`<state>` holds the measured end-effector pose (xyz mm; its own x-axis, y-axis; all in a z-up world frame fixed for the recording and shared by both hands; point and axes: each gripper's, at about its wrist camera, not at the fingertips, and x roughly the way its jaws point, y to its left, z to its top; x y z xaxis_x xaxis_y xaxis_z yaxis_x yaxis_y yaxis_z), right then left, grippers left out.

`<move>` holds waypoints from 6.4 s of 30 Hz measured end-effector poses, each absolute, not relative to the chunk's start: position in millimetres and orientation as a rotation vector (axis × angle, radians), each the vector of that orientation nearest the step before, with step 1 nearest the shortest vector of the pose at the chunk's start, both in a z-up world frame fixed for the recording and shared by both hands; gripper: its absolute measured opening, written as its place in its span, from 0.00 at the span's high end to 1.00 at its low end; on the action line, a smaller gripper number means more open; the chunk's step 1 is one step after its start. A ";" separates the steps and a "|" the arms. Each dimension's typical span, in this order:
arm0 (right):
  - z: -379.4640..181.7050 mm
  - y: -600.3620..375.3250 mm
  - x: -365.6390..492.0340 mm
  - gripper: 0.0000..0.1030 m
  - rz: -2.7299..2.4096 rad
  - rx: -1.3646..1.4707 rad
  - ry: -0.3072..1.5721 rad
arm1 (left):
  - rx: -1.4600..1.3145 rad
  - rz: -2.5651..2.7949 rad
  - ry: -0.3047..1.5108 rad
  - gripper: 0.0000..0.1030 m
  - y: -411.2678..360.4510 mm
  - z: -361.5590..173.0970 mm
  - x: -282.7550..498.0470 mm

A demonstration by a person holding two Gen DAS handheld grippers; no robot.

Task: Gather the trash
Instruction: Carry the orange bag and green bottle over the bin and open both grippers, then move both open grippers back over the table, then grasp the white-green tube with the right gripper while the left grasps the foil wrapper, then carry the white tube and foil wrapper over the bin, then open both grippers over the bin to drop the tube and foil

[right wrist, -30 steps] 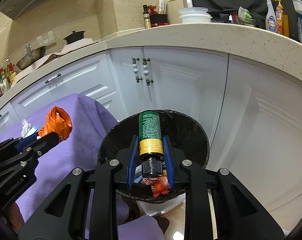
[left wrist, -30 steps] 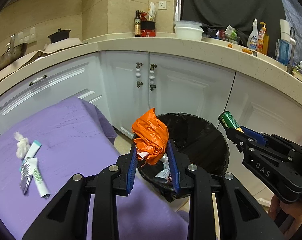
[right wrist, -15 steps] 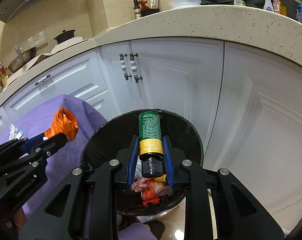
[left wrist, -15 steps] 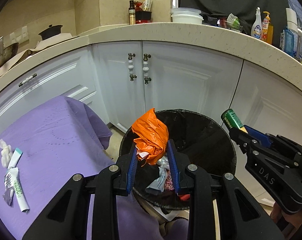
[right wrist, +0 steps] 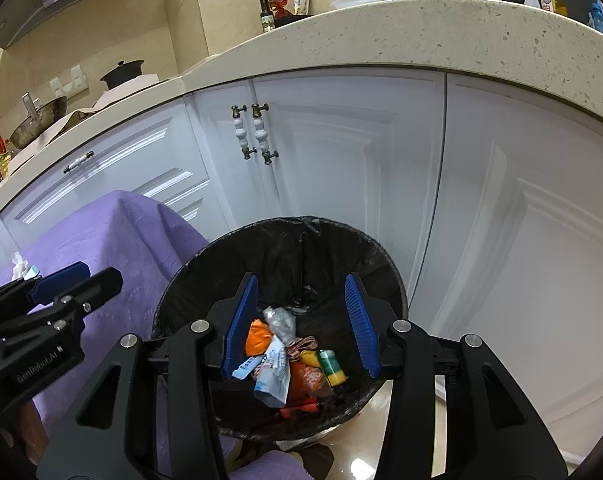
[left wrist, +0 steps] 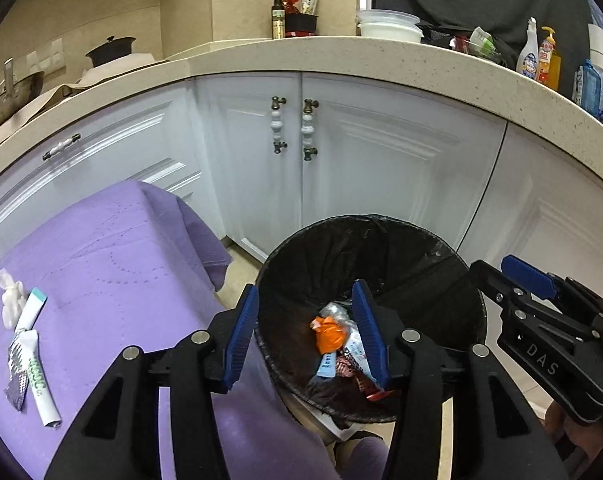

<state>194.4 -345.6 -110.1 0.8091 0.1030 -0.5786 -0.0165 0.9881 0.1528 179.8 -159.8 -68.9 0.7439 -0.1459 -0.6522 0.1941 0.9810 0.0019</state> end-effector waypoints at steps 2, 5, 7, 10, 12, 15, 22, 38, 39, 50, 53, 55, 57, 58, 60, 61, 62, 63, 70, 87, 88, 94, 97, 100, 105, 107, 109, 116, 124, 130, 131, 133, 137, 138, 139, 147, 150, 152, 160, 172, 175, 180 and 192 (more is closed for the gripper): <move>-109.2 -342.3 190.3 0.57 0.067 0.141 0.624 | 0.068 -0.181 0.705 0.52 -155.4 -67.6 177.3; -105.5 -334.7 183.7 0.57 0.072 0.135 0.619 | 0.056 -0.172 0.699 0.52 -146.0 -64.4 172.3; -102.8 -329.7 178.4 0.57 0.075 0.135 0.615 | 0.047 -0.164 0.693 0.52 -138.5 -61.4 167.2; -97.1 -318.3 171.8 0.57 0.093 0.135 0.608 | 0.042 -0.147 0.682 0.52 -127.4 -57.5 159.8; -93.2 -306.6 168.2 0.57 0.113 0.126 0.605 | 0.035 -0.130 0.676 0.51 -114.5 -54.3 152.6; -88.1 -286.9 165.0 0.57 0.154 0.117 0.602 | 0.026 -0.097 0.669 0.49 -95.2 -50.9 142.2; -78.1 -218.2 155.9 0.57 0.289 0.084 0.598 | -0.008 0.023 0.670 0.49 -29.8 -47.9 113.2; -81.6 -72.6 146.5 0.57 0.531 -0.031 0.658 | -0.102 0.247 0.690 0.49 94.5 -58.5 68.1; -82.7 -67.0 146.4 0.57 0.537 -0.039 0.663 | -0.108 0.253 0.695 0.49 99.5 -60.2 67.2; -101.3 -19.4 155.8 0.57 0.577 -0.115 0.769 | -0.146 0.261 0.742 0.49 124.8 -71.7 68.4; -105.9 -12.3 159.6 0.59 0.583 -0.131 0.802 | -0.158 0.253 0.749 0.49 126.6 -73.4 69.5; -109.4 -9.5 161.3 0.68 0.584 -0.144 0.825 | -0.161 0.244 0.751 0.49 125.8 -74.0 70.3; -112.6 -8.0 163.2 0.73 0.584 -0.150 0.846 | -0.158 0.235 0.751 0.49 123.4 -73.8 70.7; -113.7 -7.9 163.9 0.76 0.583 -0.151 0.853 | -0.157 0.231 0.751 0.49 122.4 -73.7 71.0; -113.7 -7.7 164.9 0.81 0.583 -0.159 0.857 | -0.156 0.222 0.752 0.48 119.3 -73.6 71.7; -113.8 -7.9 165.5 0.82 0.584 -0.161 0.858 | -0.156 0.218 0.751 0.48 117.5 -73.4 72.0; -113.7 -8.7 165.6 0.84 0.586 -0.162 0.859 | -0.155 0.214 0.751 0.48 116.1 -73.4 72.4; -113.4 -10.6 165.4 0.86 0.585 -0.160 0.857 | -0.154 0.209 0.751 0.48 114.0 -73.2 72.9; -106.1 -33.2 161.2 0.86 0.561 -0.138 0.818 | -0.150 0.160 0.742 0.48 95.7 -70.2 77.1; -100.0 -104.3 160.7 0.86 0.486 -0.041 0.781 | -0.100 0.125 0.793 0.75 64.8 -82.2 113.1; -100.0 -105.7 160.8 0.86 0.486 -0.039 0.780 | -0.101 0.123 0.800 0.81 64.5 -83.7 113.3; -98.9 -110.1 159.1 0.86 0.484 -0.029 0.766 | -0.081 0.120 0.784 0.94 64.0 -81.2 108.7; -97.7 -110.8 156.3 0.86 0.483 -0.025 0.756 | -0.076 0.121 0.774 0.94 64.3 -79.1 105.0; -96.9 -110.7 153.2 0.86 0.483 -0.028 0.750 | -0.071 0.119 0.762 0.94 63.7 -75.6 98.9; -94.5 -110.0 148.4 0.86 0.482 -0.031 0.740 | -0.074 0.123 0.747 0.94 64.9 -70.2 90.9; -93.3 -109.8 146.3 0.86 0.482 -0.032 0.736 | -0.077 0.128 0.741 0.94 65.3 -68.3 88.4; -91.9 -110.4 144.3 0.86 0.483 -0.032 0.730 | -0.079 0.130 0.735 0.94 65.1 -66.3 86.3; -84.9 -113.5 135.0 0.86 0.483 -0.033 0.708 | -0.062 0.133 0.696 0.94 57.2 -55.6 75.3; -74.4 -130.5 124.3 0.86 0.461 -0.025 0.678 | -0.045 0.110 0.672 0.94 41.8 -45.0 66.0; -70.4 -152.9 120.0 0.86 0.421 -0.007 0.658 | -0.038 0.085 0.652 0.94 26.2 -38.3 62.5; -70.2 -157.3 120.0 0.86 0.413 -0.005 0.657 | -0.033 0.076 0.650 0.94 21.6 -37.0 63.4; -69.5 -167.2 119.9 0.86 0.393 0.000 0.653 | -0.029 0.062 0.647 0.94 14.7 -36.3 64.0; -70.0 -189.9 119.9 0.86 0.352 0.017 0.647 | -0.016 0.023 0.636 0.94 -4.8 -33.6 68.3; -70.0 -197.9 120.1 0.86 0.336 0.023 0.644 | -0.013 0.013 0.634 0.94 -10.0 -32.9 70.0; -70.0 -202.9 120.1 0.86 0.328 0.026 0.643 | -0.010 0.005 0.632 0.94 -14.1 -32.9 70.7; -70.6 -252.4 125.6 0.86 0.230 0.056 0.627 | 0.019 -0.078 0.625 0.94 -58.6 -32.3 84.9; -71.3 -270.4 128.6 0.86 0.197 0.069 0.621 | 0.034 -0.104 0.620 0.94 -75.2 -32.6 92.0; -72.2 -280.9 130.8 0.86 0.177 0.078 0.618 | 0.040 -0.118 0.620 0.94 -84.7 -33.7 95.3; -79.9 -314.6 143.1 0.86 0.122 0.105 0.618 | 0.064 -0.167 0.626 0.94 -121.5 -39.9 112.5; -96.0 -338.5 161.4 0.86 0.092 0.129 0.631 | 0.101 -0.200 0.649 0.94 -159.0 -54.0 136.6; -99.9 -341.1 166.5 0.86 0.087 0.135 0.636 | 0.105 -0.199 0.661 0.94 -164.4 -58.9 142.6; -106.3 -345.0 175.7 0.86 0.079 0.139 0.643 | 0.106 -0.198 0.675 0.94 -171.8 -65.8 153.0; -119.4 -349.9 196.7 0.69 0.048 0.157 0.660 | 0.090 -0.195 0.714 0.80 -175.0 -74.2 171.0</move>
